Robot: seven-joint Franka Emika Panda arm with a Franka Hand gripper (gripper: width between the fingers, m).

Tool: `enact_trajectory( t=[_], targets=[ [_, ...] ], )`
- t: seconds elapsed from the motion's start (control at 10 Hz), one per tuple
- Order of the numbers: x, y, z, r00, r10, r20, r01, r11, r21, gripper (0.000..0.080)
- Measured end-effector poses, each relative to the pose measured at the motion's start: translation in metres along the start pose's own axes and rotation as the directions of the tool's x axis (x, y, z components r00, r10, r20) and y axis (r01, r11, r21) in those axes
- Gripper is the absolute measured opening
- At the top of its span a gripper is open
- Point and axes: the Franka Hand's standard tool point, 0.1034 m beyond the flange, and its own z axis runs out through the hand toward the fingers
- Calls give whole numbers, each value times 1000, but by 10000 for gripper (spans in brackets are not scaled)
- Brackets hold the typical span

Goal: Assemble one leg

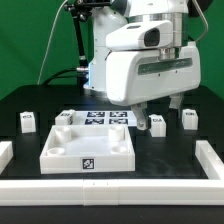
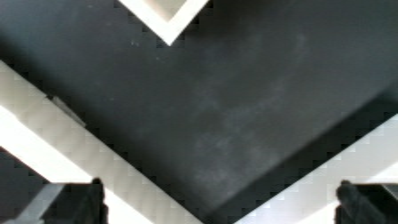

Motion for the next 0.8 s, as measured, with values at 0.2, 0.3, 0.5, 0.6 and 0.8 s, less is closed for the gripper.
enact_trajectory(
  t=[0.2,0.3,0.5,0.6,0.8],
  targets=[
    [0,0,0,1000,1,0,-1,1000,0,650],
    [0,0,0,1000,1,0,-1,1000,0,650],
    [0,0,0,1000,1,0,-1,1000,0,650],
    [0,0,0,1000,1,0,-1,1000,0,650],
    [-8,-4,5,989,-150,6,150,989,-4,650]
  ],
)
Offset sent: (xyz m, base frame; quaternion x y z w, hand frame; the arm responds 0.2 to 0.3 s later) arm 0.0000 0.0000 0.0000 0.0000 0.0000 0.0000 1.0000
